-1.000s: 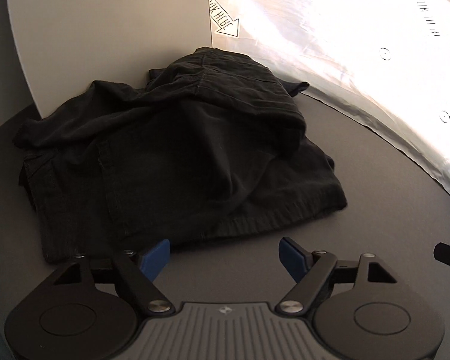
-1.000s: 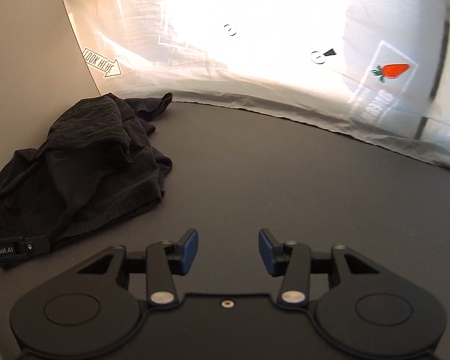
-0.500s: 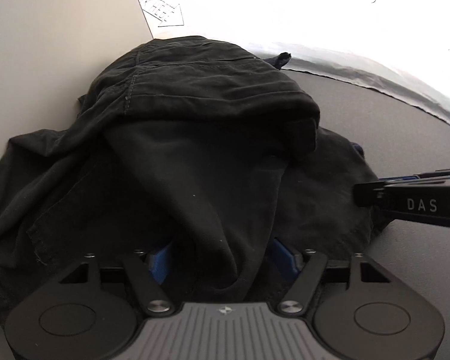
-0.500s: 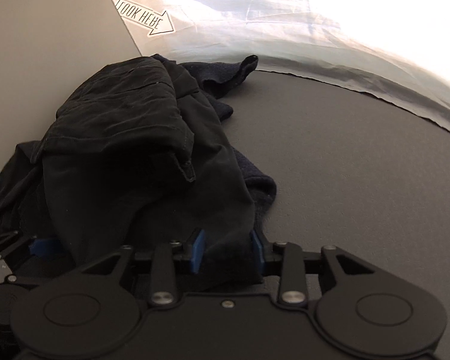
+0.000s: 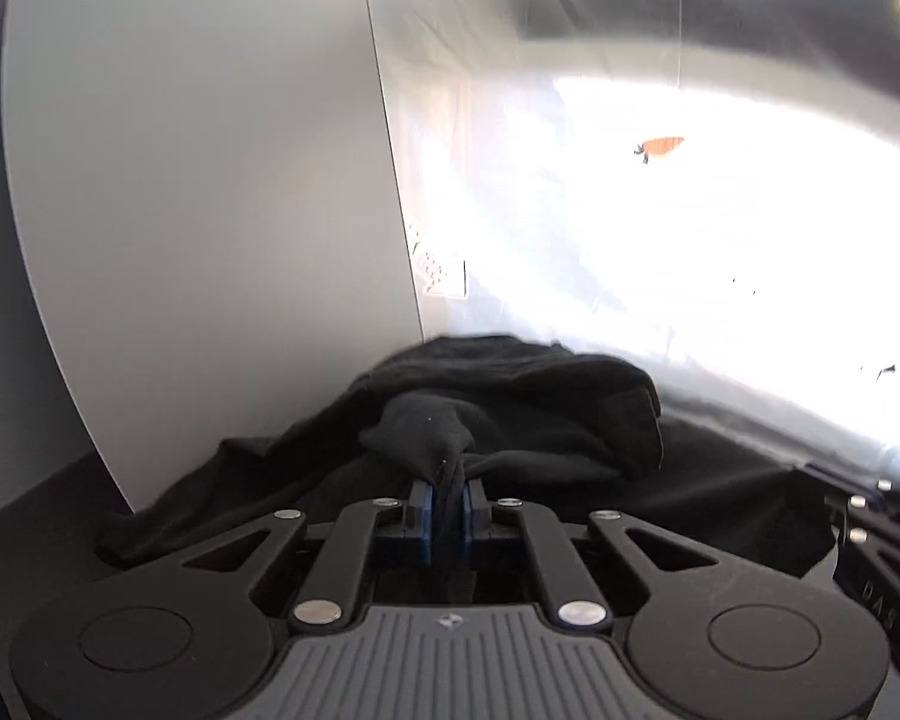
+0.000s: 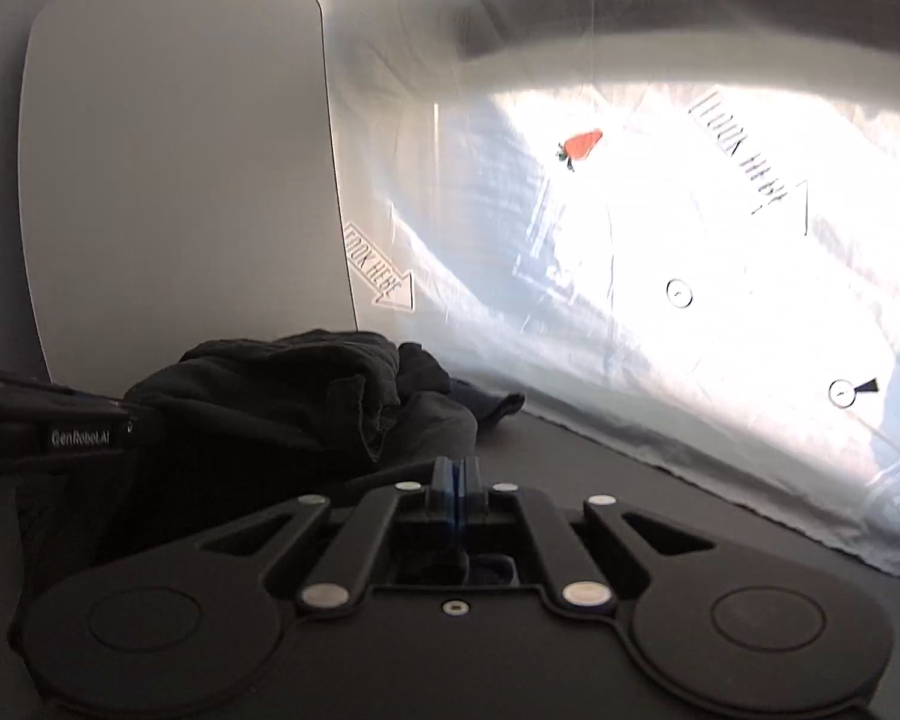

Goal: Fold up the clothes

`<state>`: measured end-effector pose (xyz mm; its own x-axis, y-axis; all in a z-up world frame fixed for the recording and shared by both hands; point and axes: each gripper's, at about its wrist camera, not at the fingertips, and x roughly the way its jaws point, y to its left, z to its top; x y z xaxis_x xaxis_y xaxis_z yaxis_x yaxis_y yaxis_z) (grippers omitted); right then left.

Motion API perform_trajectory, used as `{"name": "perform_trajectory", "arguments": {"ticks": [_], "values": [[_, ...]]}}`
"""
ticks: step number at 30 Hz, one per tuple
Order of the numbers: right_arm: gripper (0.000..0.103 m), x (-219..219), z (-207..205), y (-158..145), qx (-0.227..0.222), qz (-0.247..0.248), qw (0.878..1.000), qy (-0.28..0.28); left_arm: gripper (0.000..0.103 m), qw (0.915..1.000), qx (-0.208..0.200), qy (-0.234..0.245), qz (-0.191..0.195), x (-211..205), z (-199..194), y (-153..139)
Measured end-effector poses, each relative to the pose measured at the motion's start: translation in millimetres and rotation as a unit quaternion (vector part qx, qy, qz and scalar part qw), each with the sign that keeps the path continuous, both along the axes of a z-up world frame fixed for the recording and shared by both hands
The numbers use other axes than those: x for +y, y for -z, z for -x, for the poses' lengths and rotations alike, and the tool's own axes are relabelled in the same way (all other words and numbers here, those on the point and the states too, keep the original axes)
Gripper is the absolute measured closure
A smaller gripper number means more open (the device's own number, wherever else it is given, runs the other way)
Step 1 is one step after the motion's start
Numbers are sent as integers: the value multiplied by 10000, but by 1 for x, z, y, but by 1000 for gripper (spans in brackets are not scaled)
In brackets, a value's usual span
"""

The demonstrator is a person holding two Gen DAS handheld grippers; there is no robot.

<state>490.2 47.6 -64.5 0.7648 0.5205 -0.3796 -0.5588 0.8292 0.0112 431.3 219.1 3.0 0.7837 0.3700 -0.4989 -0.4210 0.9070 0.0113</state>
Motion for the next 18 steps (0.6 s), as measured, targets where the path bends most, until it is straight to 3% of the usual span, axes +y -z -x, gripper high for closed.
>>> {"name": "perform_trajectory", "arguments": {"ticks": [5, 9, 11, 13, 16, 18], "values": [[103, -101, 48, -61, -861, -406, 9913, 913, 95, 9950, -878, 346, 320, -67, 63, -72], [103, -223, 98, -115, -1870, -352, 9582, 2137, 94, 9823, -1231, 1252, 656, -164, 117, -106], [103, -285, 111, -125, -1890, -207, 9467, 2600, 94, 9691, -1195, 1851, 1110, -203, 128, -103], [103, -328, 120, -122, -1614, -43, 9418, 2950, 91, 9598, -862, 2286, 1381, -253, 120, -75], [103, -376, 148, -91, -821, 32, 9356, 3435, 88, 9513, 149, 2522, 1768, -292, 116, -18], [103, -398, 165, -65, -265, 121, 9322, 3609, 85, 9406, 792, 2627, 2001, -313, 120, 21]]}}
